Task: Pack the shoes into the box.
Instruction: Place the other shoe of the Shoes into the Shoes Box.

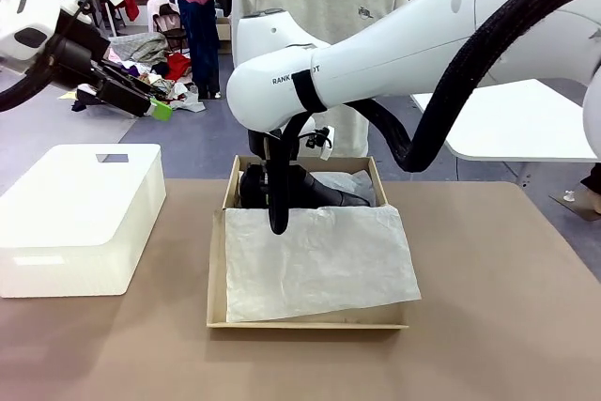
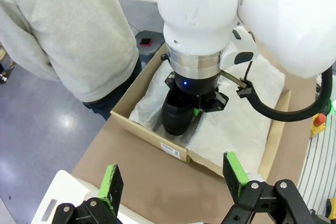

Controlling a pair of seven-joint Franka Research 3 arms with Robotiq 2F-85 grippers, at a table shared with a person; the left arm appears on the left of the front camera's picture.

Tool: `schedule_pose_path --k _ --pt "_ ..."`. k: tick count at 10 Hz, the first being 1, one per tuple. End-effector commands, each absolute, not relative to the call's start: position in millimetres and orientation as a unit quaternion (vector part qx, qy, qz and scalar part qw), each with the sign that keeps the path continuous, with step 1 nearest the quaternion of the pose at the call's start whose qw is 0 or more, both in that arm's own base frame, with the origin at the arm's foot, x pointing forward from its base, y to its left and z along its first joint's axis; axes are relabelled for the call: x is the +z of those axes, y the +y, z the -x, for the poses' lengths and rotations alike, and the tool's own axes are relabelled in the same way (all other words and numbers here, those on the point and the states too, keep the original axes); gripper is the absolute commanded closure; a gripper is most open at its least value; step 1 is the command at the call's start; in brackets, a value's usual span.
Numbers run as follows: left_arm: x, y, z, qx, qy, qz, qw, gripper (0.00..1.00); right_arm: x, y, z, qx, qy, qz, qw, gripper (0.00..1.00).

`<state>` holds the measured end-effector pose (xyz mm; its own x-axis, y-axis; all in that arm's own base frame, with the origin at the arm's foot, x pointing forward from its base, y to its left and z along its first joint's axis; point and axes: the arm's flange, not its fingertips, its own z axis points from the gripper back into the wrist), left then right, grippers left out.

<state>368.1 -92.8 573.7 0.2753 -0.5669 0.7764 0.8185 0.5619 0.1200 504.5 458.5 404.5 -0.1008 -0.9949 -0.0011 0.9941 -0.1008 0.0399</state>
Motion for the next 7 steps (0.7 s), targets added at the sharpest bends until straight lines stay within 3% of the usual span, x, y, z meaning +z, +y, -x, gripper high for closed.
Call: schedule_pose_path --k 1,6,7 --pt "572.5 -91.9 -369.2 -0.446 -0.411 0.160 0.778 0.00 402.8 453.1 -493.6 -0.743 -0.008 -0.013 0.669 1.00" --pt "572.5 -91.9 -369.2 -0.446 -0.411 0.160 0.778 0.00 412.6 446.4 -496.9 -0.751 -0.004 -0.017 0.660 0.00" --pt "572.5 -91.9 -369.2 -0.446 -0.411 0.160 0.778 0.00 426.3 441.7 -495.5 -0.751 -0.010 -0.024 0.659 0.00"
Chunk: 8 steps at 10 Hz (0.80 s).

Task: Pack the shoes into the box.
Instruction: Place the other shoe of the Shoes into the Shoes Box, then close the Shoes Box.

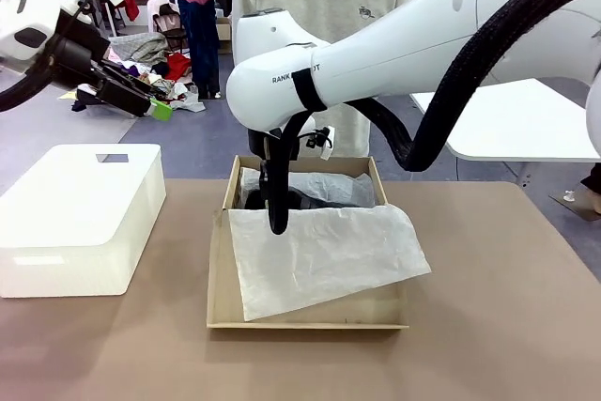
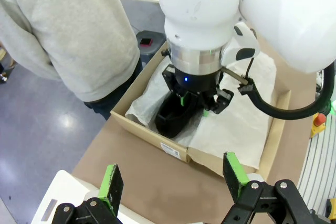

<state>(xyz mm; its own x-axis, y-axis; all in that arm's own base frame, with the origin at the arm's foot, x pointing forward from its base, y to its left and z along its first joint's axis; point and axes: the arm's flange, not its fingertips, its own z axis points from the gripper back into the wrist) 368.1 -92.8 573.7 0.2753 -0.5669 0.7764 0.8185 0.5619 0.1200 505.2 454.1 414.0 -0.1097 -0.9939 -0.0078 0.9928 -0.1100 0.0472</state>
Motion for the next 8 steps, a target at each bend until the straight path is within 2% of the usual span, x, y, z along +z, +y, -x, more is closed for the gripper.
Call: schedule_pose_path --k 1,8 --pt "572.5 -91.9 -369.2 -0.446 -0.411 0.160 0.778 0.00 437.5 437.5 -494.1 -0.751 -0.015 -0.030 0.659 0.00" --pt "572.5 -91.9 -369.2 -0.446 -0.411 0.160 0.778 0.00 472.0 403.3 -468.3 -0.741 -0.022 -0.059 0.669 0.00"
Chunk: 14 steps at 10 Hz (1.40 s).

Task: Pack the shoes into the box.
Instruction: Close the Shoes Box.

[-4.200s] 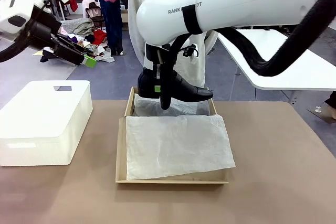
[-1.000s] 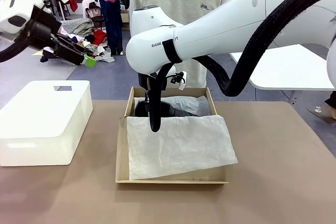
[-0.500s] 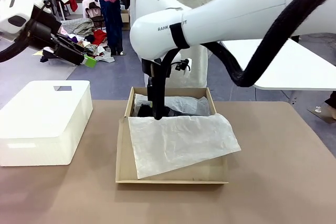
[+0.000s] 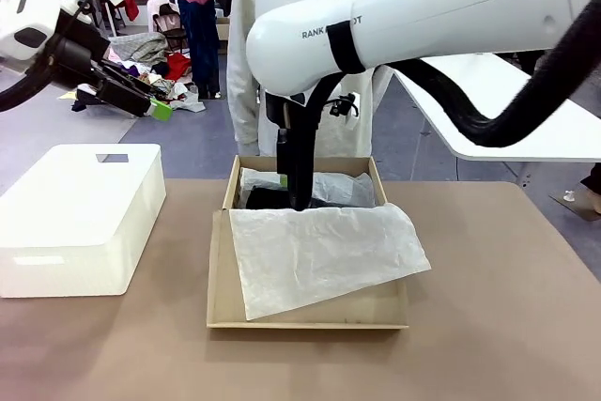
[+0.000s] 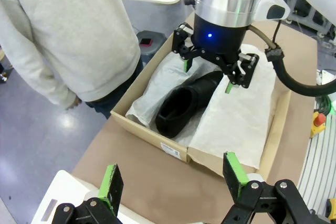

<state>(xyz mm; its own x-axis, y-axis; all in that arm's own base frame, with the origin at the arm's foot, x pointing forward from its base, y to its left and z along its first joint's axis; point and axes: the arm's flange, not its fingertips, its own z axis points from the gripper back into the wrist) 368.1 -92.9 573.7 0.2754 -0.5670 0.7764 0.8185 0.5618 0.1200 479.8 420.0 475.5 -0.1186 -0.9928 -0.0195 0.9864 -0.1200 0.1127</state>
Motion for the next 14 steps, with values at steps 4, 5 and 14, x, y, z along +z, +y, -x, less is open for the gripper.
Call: schedule_pose_path --k 4,5,14 --pt "572.5 -91.9 -369.2 -0.446 -0.411 0.160 0.778 0.00 492.5 345.6 -444.2 -0.674 -0.043 -0.069 0.734 0.00" --pt "572.5 -91.9 -369.2 -0.446 -0.411 0.160 0.778 0.00 499.8 319.5 -434.2 -0.588 -0.075 -0.069 0.802 0.00" --pt "572.5 -91.9 -369.2 -0.446 -0.411 0.160 0.778 0.00 495.2 157.1 -427.2 -0.126 -0.157 -0.031 0.979 0.00"
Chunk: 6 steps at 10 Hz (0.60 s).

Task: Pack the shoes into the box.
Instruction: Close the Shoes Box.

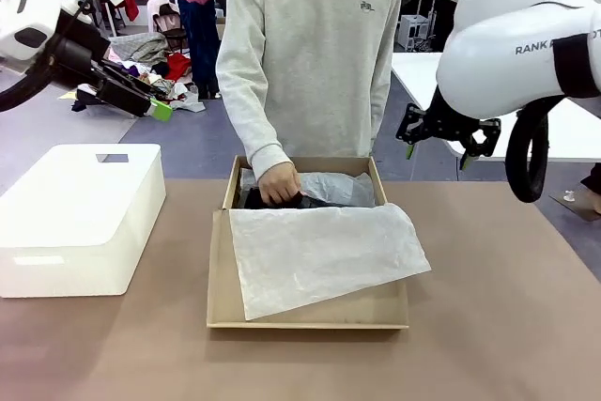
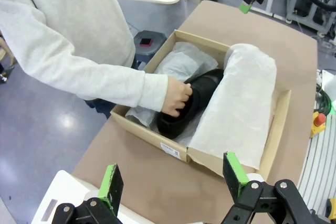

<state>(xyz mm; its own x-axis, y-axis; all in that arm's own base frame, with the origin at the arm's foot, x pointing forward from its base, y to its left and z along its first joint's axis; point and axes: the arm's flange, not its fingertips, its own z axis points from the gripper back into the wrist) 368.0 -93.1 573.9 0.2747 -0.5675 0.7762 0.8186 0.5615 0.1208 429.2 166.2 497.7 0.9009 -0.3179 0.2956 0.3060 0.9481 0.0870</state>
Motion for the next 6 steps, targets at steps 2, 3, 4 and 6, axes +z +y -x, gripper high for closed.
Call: schedule_pose_path --k 2,3,4,6 --pt "572.5 -91.9 -369.2 -0.446 -0.411 0.160 0.778 0.00 489.7 165.7 -429.0 -0.273 -0.120 -0.026 0.954 0.00" --pt "572.5 -91.9 -369.2 -0.446 -0.411 0.160 0.778 0.00 495.7 162.4 -430.3 -0.148 -0.149 -0.023 0.977 0.00" --pt "572.5 -91.9 -369.2 -0.446 -0.411 0.160 0.778 0.00 495.7 162.4 -430.3 -0.148 -0.149 -0.023 0.977 0.00" --pt "572.5 -91.9 -369.2 -0.446 -0.411 0.160 0.778 0.00 495.7 162.4 -430.3 -0.148 -0.149 -0.023 0.977 0.00"
